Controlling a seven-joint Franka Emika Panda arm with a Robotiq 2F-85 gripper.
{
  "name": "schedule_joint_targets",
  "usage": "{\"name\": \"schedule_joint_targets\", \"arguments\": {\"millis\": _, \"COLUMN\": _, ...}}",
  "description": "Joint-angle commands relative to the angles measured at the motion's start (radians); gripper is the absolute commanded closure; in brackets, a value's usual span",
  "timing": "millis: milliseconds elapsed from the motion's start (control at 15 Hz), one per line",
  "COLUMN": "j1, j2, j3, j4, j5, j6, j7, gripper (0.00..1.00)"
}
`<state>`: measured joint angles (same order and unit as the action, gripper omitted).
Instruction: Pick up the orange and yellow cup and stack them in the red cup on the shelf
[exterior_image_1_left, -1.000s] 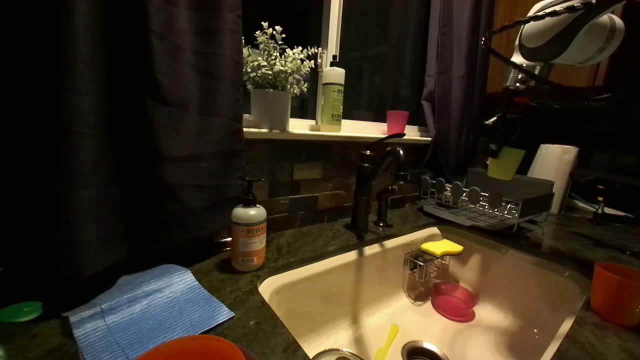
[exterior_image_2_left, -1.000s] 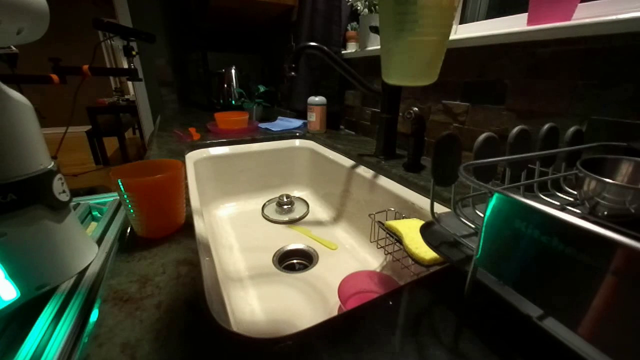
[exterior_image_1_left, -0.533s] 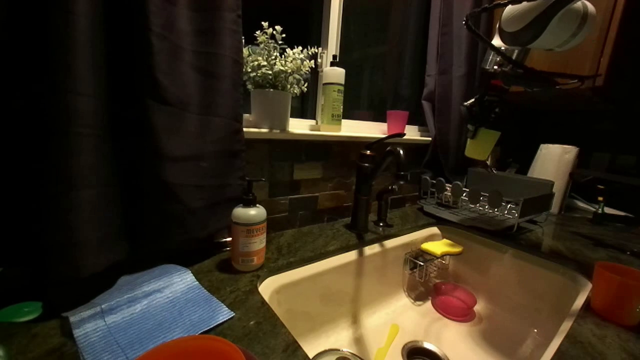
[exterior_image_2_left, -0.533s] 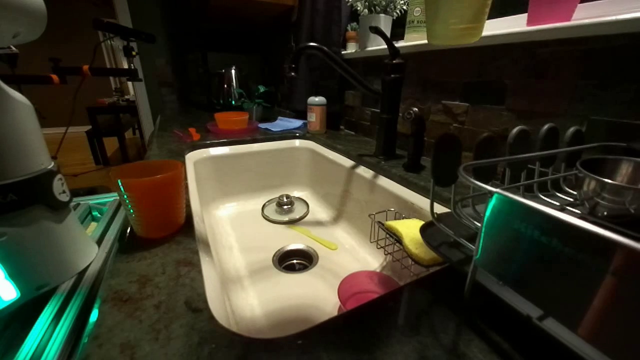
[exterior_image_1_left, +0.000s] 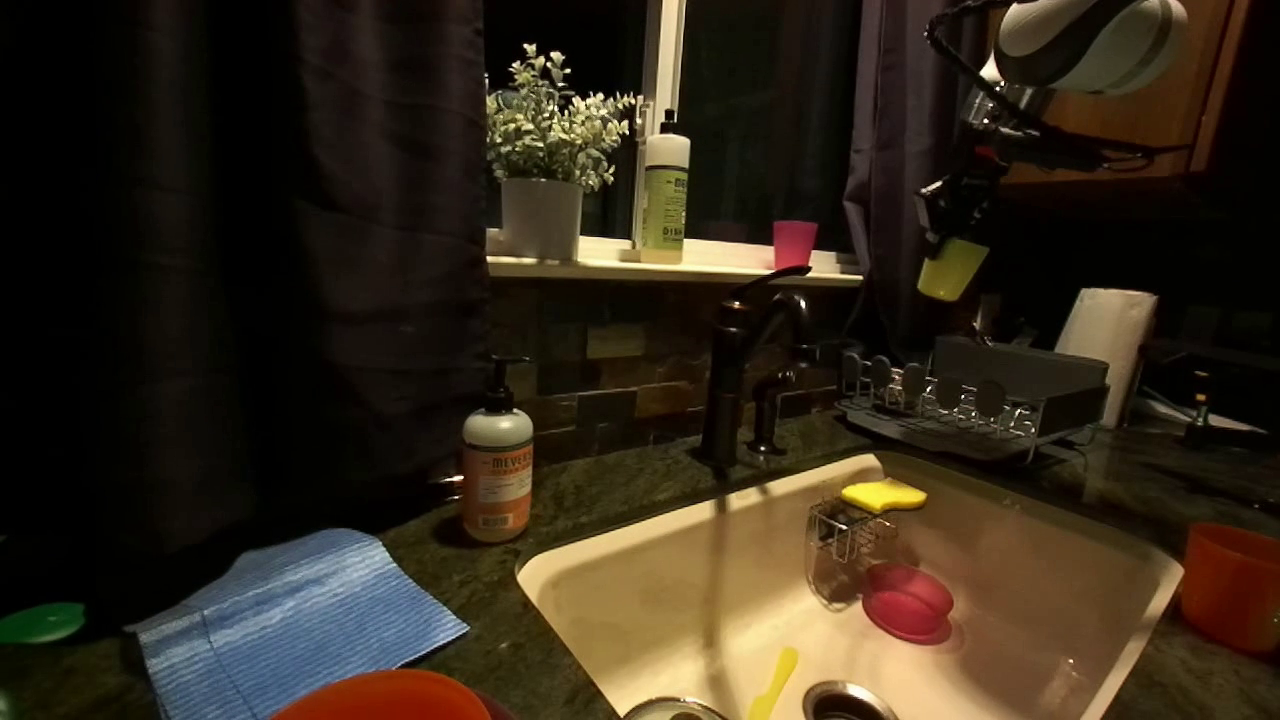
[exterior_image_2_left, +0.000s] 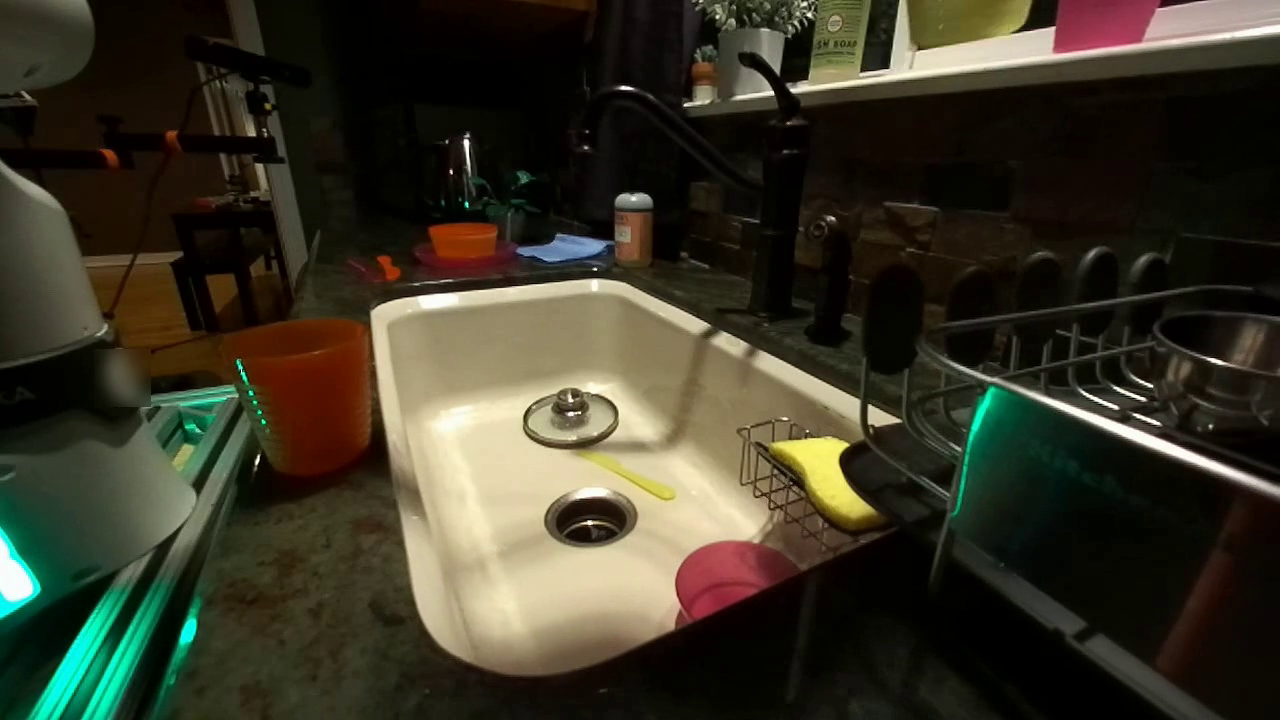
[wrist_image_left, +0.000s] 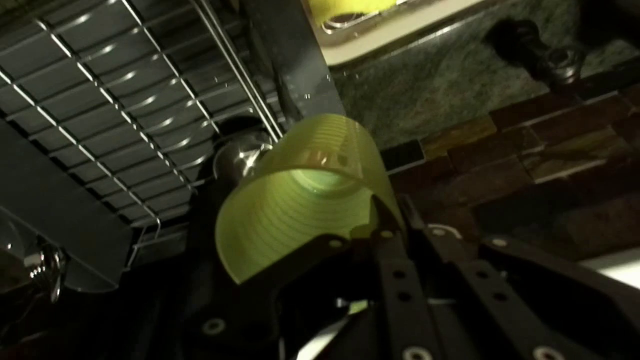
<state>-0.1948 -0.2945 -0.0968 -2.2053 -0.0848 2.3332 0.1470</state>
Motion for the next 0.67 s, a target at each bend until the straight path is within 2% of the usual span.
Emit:
{"name": "schedule_joint_targets", "arguments": {"millis": 0, "j1": 0.025, "j2": -0.005, "j3": -0.019, "j4": 0.035, "j5": 0.040, "j6": 0.078, "j7": -0.037, "gripper": 0.99}}
{"name": "schedule_joint_targets", "arguments": {"millis": 600, "j1": 0.113, "j2": 0.098, "j3": -0.033, "j4": 0.189, "j5": 0.244, "j6": 0.089, "j7": -0.181, "gripper": 0.99}}
